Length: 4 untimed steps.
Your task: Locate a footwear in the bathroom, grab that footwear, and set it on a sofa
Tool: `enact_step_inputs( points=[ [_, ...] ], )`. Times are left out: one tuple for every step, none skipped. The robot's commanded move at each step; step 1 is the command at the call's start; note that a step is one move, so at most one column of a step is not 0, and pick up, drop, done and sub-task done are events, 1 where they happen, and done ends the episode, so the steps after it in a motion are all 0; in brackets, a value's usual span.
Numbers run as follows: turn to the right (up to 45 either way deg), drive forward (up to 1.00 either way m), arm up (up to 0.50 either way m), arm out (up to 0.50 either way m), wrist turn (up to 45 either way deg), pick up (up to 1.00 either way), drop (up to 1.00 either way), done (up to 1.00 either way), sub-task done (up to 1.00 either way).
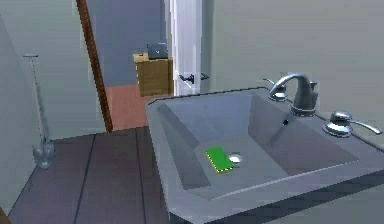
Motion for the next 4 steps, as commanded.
enact_step_inputs(
  points=[
    [0.0,0.00,0.50,0.00,0.0,0.00,0.00,0.00,0.00],
    [0.0,0.00,0.38,0.00,0.0,0.00,0.00,0.00,0.00],
    [0.0,0.00,0.00,0.18,0.0,0.00,0.00,0.00,0.00],
    [0.0,0.00,0.00,0.00,45.0,0.00,0.00,0.00,0.00]
  ],
)
